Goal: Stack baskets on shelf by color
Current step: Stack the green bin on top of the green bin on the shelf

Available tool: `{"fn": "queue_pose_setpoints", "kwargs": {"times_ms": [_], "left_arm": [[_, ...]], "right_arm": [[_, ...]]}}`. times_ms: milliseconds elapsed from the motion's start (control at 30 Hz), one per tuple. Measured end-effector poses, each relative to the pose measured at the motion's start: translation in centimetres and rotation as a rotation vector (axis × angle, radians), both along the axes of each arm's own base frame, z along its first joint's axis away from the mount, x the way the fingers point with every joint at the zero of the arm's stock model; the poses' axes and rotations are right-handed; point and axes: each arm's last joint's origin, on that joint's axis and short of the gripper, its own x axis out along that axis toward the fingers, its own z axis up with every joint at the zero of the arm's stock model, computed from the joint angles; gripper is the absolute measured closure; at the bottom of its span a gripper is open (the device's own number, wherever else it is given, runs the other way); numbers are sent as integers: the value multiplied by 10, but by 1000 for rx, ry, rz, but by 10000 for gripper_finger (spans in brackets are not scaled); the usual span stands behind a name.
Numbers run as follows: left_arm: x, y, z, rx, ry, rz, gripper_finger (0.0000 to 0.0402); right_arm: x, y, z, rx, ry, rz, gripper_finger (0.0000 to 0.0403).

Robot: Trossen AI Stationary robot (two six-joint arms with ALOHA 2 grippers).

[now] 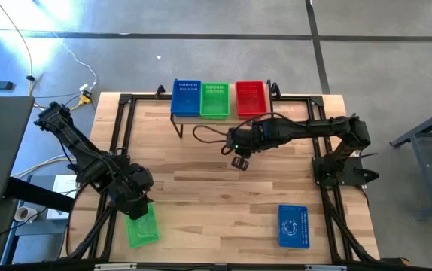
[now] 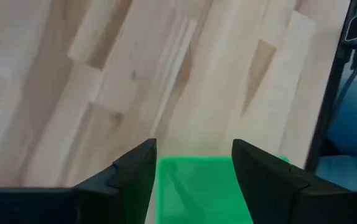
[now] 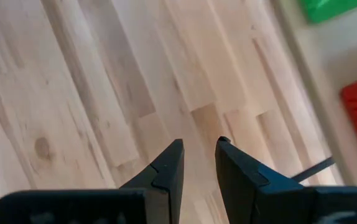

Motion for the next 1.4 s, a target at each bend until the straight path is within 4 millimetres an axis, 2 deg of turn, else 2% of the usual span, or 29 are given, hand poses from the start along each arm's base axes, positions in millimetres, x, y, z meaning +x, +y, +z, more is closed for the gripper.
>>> {"fn": "queue_pose_setpoints", "kwargs": {"times_ms": [267, 633, 1100, 1400], "left_arm": [[-13, -13, -1, -162, 52, 228, 202], [-27, -37, -8, -333, 182, 459, 202], [-35, -73, -40, -307, 380, 686, 202], [-30, -82, -56, -238, 416, 736, 202]], "right_arm": [[1, 22, 0, 8, -28, 36, 325], [11, 32, 5, 112, -143, 83, 325], [11, 32, 5, 82, -132, 146, 325], [11, 38, 5, 88, -134, 162, 325]]}}
